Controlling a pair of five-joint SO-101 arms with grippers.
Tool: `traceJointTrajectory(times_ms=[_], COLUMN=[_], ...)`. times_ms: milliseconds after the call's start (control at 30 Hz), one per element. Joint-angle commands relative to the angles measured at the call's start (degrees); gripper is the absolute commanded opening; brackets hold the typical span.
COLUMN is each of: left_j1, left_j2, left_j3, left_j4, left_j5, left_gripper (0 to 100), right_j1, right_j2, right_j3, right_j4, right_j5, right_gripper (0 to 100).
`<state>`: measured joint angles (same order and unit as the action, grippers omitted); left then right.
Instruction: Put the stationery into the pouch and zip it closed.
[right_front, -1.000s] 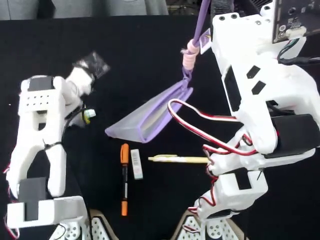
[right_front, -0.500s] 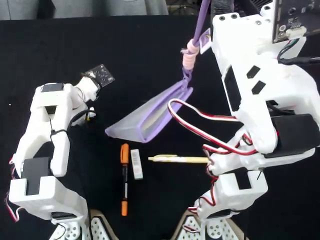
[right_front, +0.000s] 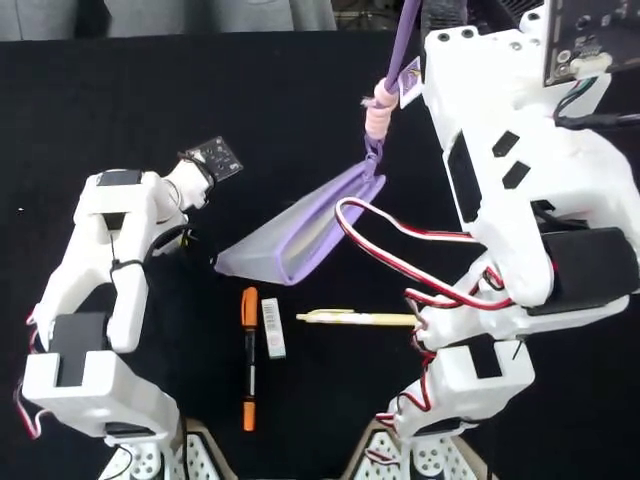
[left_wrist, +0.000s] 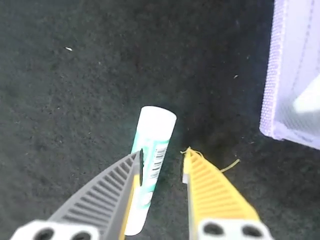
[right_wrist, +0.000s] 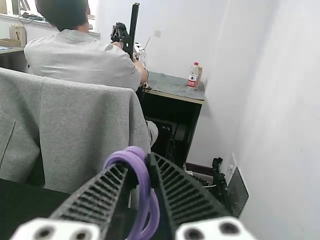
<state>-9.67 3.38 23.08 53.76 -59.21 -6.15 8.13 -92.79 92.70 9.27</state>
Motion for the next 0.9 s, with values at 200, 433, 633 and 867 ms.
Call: traceJointTrajectory(times_ms=[200, 433, 633, 867], left_j1=[0.4, 0.22, 0.04, 0.04], left_j2=[9.67, 10.64, 10.73, 13.98], left_j3=[-5.41, -5.93, -5.85, -6.55], left_j4=[-0.18, -0.18, -0.18, -0.18], left_j5=[-0.79, -0.79, -0.79, -0.79], left_gripper=[14, 15, 15, 15], right_j1=[0.97, 0.97, 0.97, 0.97], right_j2=[0.04, 0.04, 0.04, -0.04], right_j3=[-1.1, -1.1, -1.1, -1.1], right_j4=[-1.14, -1.14, -1.14, -1.14], right_j5=[-0.18, -0.18, -0.18, -0.18], right_gripper=[1.2, 1.2, 1.2, 1.2])
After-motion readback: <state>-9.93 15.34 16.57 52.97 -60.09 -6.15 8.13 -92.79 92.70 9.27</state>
